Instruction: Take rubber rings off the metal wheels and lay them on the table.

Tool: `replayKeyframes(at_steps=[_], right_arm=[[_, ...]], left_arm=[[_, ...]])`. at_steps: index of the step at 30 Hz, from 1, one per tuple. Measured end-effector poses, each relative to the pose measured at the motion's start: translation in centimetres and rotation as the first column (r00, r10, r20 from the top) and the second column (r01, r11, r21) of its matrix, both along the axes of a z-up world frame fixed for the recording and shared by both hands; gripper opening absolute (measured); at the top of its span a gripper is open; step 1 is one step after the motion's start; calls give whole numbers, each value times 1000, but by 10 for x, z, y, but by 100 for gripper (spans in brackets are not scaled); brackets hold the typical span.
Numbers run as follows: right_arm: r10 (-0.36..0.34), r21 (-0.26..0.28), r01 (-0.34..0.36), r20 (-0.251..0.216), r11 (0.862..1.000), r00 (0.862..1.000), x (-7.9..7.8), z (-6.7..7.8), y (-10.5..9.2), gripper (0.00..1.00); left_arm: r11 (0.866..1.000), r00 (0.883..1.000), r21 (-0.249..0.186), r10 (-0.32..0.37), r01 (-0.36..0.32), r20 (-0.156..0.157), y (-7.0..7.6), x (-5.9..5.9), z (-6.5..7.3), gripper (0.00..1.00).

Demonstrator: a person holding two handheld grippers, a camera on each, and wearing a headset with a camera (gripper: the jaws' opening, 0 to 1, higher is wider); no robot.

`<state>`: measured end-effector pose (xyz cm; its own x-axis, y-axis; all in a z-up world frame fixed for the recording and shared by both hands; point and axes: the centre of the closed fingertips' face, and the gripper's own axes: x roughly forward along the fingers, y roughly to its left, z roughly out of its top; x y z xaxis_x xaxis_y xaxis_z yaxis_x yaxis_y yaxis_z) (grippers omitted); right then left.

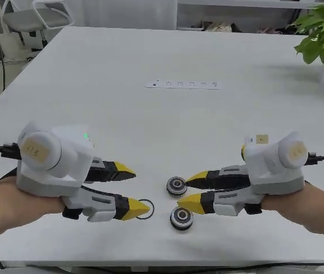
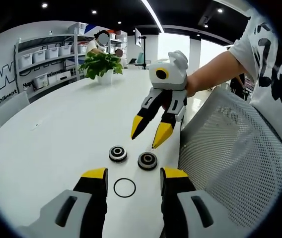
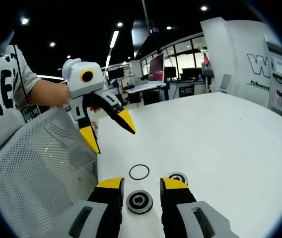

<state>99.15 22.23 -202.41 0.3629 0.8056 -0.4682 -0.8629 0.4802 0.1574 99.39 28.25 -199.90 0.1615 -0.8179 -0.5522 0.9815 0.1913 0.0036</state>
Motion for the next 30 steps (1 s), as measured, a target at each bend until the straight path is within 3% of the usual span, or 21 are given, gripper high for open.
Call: replayKeyframes(at_steps=[11, 20, 30], right_arm=[[-26, -7, 26, -20, 1000, 999, -5, -12, -16, 28], [-25, -29, 23, -37, 999, 999, -10, -28, -19, 28], [3, -54, -7, -60, 999, 998, -19, -45, -15, 28]], left_arm=[[999, 999, -1, -35, 35, -24, -22, 1, -5, 39], [997, 996, 28, -75, 76, -37, -37, -2, -21, 38], [991, 991, 66, -110, 115, -74, -47, -15, -43, 37]])
